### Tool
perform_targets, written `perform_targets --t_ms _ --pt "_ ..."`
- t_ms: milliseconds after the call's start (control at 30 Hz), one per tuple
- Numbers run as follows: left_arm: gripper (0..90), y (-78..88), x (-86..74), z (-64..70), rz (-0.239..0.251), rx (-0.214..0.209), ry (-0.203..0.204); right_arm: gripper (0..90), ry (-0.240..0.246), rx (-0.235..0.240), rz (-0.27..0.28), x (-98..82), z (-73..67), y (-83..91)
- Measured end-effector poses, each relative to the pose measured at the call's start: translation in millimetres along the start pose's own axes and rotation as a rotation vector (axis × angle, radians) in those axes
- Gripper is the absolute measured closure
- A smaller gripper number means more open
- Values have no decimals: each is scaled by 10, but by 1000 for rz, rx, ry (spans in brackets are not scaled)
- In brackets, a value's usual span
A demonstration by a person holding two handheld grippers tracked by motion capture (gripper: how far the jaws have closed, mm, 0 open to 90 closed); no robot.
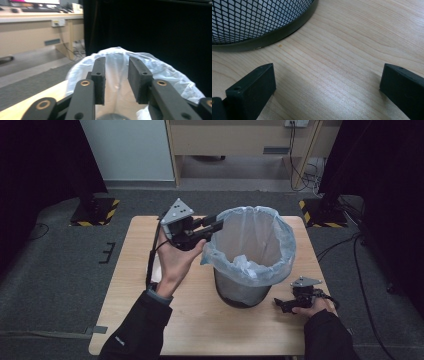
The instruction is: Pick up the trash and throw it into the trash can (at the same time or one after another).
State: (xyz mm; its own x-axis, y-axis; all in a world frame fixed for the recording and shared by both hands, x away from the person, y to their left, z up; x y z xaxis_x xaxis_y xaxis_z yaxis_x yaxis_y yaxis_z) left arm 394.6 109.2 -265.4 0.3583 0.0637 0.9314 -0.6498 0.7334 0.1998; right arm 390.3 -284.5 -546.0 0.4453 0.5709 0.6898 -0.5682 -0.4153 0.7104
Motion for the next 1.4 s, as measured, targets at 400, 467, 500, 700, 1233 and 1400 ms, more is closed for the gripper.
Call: perform_targets --t_ms 400,467,500,700,1233,1400 --pt "461 643 -106 -429 31 157 -19 4 -8 -1 -1 -3 -8 3" --pt "432 725 -174 -528 25 194 -16 4 -2 -1 0 -5 -4 3" --pt "421 759 -212 -577 19 210 -10 4 -3 -1 0 -4 -4 4" --pt "340 894 -511 -885 -19 290 21 4 -2 0 -1 -5 -4 4" --pt "278 965 -1246 -1694 -156 504 98 4 -4 2 -4 -2 -4 4" --pt "266 928 -1407 -1830 -182 529 141 4 -3 3 -3 0 -4 2"
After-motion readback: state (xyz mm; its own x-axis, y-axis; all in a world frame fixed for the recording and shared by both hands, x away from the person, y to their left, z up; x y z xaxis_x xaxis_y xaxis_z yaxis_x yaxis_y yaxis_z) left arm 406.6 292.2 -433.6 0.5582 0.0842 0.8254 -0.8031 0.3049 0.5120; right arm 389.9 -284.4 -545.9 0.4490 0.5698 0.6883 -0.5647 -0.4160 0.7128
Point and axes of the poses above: each handheld gripper's, and its own axes: y roughly backward along the jaws, x roughly out of its top, z roughly to its right, the point moved 1 cm from there along -y, roughly forward along the jaws, and after that the axes turned 12 degrees about y, right-handed, at the moved point
